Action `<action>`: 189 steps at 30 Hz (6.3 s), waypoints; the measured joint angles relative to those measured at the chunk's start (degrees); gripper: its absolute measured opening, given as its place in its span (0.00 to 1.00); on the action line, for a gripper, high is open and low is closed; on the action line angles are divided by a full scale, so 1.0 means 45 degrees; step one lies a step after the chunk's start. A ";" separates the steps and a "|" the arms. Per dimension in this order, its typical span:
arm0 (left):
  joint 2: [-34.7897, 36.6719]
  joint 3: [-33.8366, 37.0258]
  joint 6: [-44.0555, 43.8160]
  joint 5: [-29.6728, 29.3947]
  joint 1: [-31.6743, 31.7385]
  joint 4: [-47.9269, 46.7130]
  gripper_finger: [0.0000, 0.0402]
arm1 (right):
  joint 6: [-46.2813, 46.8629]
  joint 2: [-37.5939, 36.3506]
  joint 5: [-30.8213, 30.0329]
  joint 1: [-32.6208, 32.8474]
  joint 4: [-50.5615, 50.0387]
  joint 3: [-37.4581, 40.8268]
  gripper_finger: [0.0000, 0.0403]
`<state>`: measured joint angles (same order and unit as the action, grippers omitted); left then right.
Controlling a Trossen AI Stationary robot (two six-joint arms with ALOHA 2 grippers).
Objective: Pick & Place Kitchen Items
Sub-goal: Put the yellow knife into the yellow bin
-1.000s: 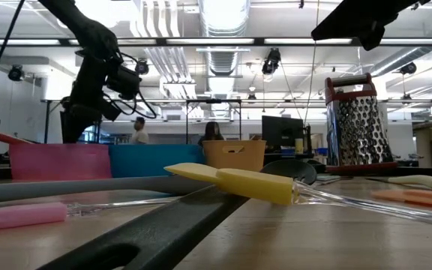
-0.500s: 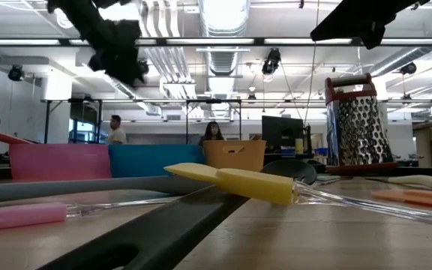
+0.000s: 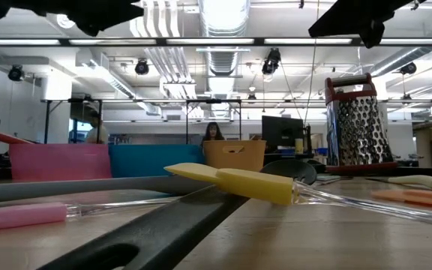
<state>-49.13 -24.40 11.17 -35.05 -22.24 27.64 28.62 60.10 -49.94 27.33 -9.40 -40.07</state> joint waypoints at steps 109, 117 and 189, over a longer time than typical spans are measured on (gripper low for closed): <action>-0.4214 -0.2430 -0.1736 0.0105 0.1921 -0.4565 0.62 | 1.7003 0.3715 0.7574 -0.1341 -0.5903 0.2822 0.28; -0.4214 -0.2430 -0.1766 0.0107 0.1924 -0.4595 0.62 | 1.7233 0.3730 0.7370 -0.1316 -0.6291 0.2817 0.11; -0.4209 -0.2430 -0.1469 -0.0742 0.1929 -0.4643 0.62 | 0.3271 0.8991 0.8718 -0.8902 -1.3918 -1.1638 0.11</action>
<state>-68.07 -35.33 4.56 -38.39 -13.56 6.75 43.35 100.55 -10.71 -12.73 -72.04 -92.44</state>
